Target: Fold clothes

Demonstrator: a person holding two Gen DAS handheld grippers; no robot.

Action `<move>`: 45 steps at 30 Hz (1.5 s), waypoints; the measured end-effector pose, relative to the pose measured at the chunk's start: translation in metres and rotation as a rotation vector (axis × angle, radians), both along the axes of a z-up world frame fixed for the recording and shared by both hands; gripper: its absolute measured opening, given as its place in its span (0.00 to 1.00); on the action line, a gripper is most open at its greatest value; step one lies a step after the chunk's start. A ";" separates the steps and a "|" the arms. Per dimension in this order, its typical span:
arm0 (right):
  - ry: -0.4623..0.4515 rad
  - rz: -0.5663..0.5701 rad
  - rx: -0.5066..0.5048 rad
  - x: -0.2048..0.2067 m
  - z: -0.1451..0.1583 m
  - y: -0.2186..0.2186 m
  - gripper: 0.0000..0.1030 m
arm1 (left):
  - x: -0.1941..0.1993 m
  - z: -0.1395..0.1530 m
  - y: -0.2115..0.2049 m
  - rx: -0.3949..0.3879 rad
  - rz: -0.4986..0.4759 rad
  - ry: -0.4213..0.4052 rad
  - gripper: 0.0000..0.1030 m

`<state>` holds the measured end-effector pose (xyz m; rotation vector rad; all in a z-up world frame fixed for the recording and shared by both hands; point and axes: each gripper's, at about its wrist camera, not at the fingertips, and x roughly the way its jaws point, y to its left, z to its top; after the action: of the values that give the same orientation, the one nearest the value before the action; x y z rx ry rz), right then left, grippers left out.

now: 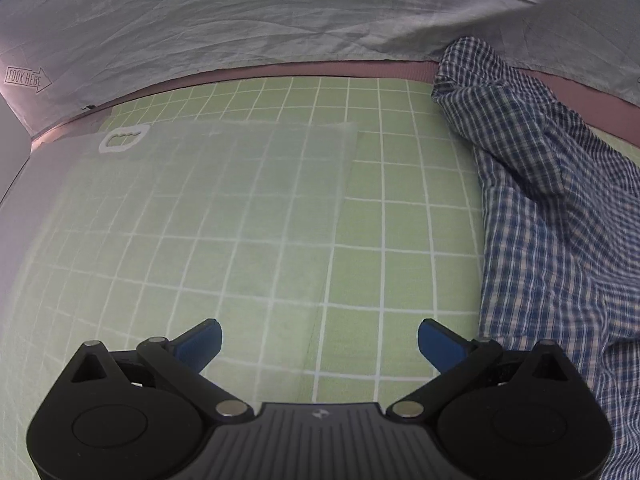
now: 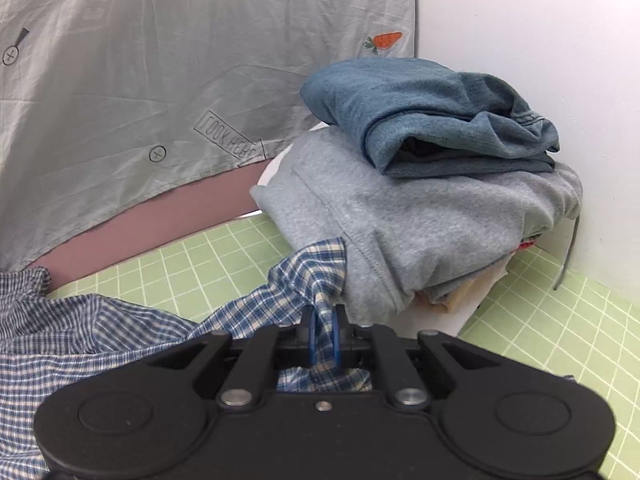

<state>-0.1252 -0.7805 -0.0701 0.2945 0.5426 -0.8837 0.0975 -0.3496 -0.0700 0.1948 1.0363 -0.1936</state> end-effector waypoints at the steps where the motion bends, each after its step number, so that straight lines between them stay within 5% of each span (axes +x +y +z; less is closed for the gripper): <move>1: 0.018 0.007 -0.003 0.002 -0.003 0.000 0.08 | 0.007 0.005 -0.006 -0.014 -0.018 -0.004 1.00; 12: 0.055 -0.034 0.077 0.004 -0.024 -0.007 0.08 | 0.074 0.027 -0.072 -0.264 -0.194 0.000 1.00; 17: 0.080 -0.051 0.105 0.003 -0.034 -0.009 0.08 | 0.095 0.014 -0.103 -0.244 -0.268 0.004 1.00; 23: 0.078 -0.081 0.163 0.000 -0.046 -0.017 0.08 | 0.125 -0.003 -0.111 -0.312 -0.207 0.024 0.97; 29: 0.054 -0.097 0.178 0.002 -0.047 -0.021 0.08 | 0.155 -0.013 -0.111 -0.439 -0.153 0.077 0.59; 32: 0.047 -0.100 0.184 0.005 -0.048 -0.022 0.08 | 0.164 -0.019 -0.113 -0.466 -0.137 0.094 0.10; 45: -0.002 0.086 0.087 0.054 -0.022 -0.001 0.08 | 0.204 0.018 -0.093 -0.346 -0.127 -0.116 0.03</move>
<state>-0.0707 -0.7812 -0.0920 0.3484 0.5883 -0.7773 0.3013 -0.4428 -0.0523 -0.0425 0.8602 -0.4672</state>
